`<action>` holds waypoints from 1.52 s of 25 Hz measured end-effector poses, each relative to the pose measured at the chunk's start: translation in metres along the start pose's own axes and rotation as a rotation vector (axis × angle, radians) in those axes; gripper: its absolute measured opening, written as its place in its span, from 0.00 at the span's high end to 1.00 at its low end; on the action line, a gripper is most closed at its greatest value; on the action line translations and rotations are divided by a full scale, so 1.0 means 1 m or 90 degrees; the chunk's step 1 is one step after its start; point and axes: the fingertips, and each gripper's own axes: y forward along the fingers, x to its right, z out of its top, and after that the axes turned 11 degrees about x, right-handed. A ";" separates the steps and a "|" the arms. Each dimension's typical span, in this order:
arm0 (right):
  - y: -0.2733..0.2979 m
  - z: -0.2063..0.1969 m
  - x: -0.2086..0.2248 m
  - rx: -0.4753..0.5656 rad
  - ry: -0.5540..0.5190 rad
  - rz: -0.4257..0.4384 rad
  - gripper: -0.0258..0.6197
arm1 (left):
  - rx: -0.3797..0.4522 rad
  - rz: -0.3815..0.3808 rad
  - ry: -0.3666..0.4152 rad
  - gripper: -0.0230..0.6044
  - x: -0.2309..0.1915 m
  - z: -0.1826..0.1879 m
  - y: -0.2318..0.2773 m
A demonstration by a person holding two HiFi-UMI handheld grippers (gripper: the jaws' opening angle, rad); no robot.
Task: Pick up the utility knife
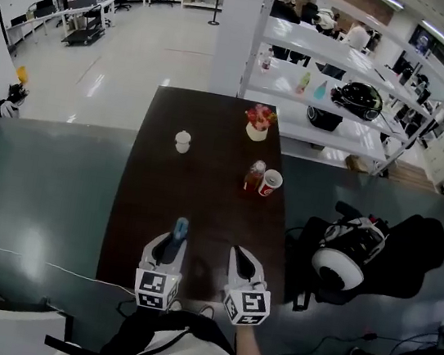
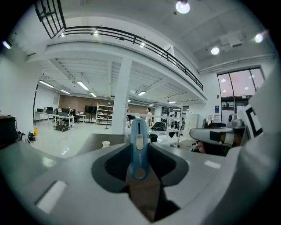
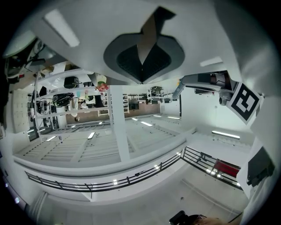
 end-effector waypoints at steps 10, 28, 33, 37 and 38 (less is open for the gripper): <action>-0.035 0.007 -0.013 0.004 0.001 0.035 0.96 | -0.003 0.024 0.004 0.76 0.020 0.000 -0.029; -0.154 0.008 -0.011 0.004 0.018 0.049 0.96 | -0.009 0.075 0.003 0.76 0.090 -0.010 -0.124; -0.165 0.009 -0.019 0.004 0.020 0.048 0.96 | -0.004 0.068 0.005 0.76 0.097 -0.006 -0.136; -0.167 0.010 -0.032 0.005 0.017 0.050 0.96 | -0.002 0.062 0.003 0.76 0.094 -0.004 -0.148; -0.168 0.011 -0.036 0.005 0.015 0.050 0.96 | 0.000 0.060 0.002 0.76 0.093 -0.004 -0.151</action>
